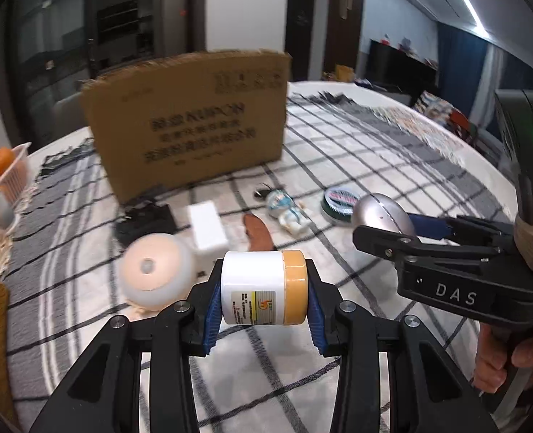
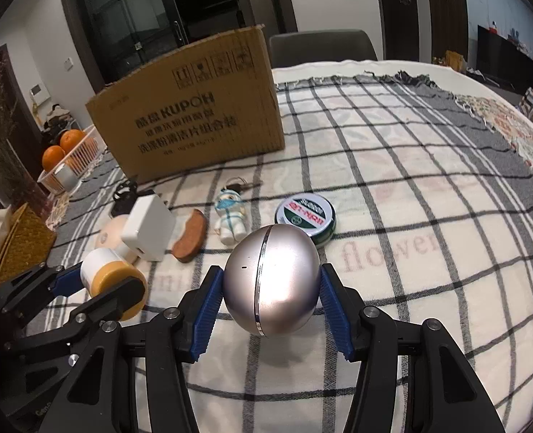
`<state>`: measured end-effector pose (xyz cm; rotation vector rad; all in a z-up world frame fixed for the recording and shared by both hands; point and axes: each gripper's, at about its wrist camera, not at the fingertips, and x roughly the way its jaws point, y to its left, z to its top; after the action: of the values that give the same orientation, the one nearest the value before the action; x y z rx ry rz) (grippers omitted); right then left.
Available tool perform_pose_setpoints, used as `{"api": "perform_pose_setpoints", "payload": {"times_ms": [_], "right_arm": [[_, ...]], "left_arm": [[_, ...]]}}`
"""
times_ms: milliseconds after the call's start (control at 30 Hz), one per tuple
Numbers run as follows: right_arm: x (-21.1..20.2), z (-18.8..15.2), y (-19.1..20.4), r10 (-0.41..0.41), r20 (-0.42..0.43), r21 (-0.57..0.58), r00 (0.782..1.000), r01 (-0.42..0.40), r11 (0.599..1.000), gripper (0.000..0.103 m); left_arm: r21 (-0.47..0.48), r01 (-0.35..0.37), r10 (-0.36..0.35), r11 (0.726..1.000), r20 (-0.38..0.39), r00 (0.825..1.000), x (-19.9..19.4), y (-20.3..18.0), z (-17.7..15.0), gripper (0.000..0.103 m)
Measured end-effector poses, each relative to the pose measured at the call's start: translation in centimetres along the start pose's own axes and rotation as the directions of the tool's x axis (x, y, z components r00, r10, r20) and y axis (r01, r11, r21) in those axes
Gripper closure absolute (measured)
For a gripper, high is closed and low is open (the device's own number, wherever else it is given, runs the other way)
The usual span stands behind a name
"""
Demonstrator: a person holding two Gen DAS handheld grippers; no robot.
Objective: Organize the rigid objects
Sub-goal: 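Close right tool on silver egg while left tool closes on the jar, then lift and carry silver egg with right tool while left carries jar over box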
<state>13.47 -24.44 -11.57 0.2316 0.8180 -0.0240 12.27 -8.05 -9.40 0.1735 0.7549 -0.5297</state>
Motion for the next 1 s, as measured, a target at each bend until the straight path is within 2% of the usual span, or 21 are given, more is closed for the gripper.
{"api": "perform_pose_setpoints", "payload": {"times_ms": [233,533,1000], "right_arm": [[-2.3,1.5,1.3,0.017,0.056,-0.009,0.998,-0.016,1.0,0.048],[-4.7,4.5,3.2,0.037,0.141,-0.036,0.989,-0.032,0.999,0.048],[-5.3,10.5,4.7,0.075,0.213,-0.033,0.974,-0.07,0.997,0.048]], "left_arm": [[-0.076,-0.077,0.08,0.994,0.035,0.996,-2.6,1.3,1.6,0.064],[-0.142,-0.109,0.122,0.984,0.084,0.989,-4.6,2.8,4.6,0.064],[-0.143,-0.162,0.186,0.976,0.175,0.967,-6.2,5.2,10.3,0.064]]}}
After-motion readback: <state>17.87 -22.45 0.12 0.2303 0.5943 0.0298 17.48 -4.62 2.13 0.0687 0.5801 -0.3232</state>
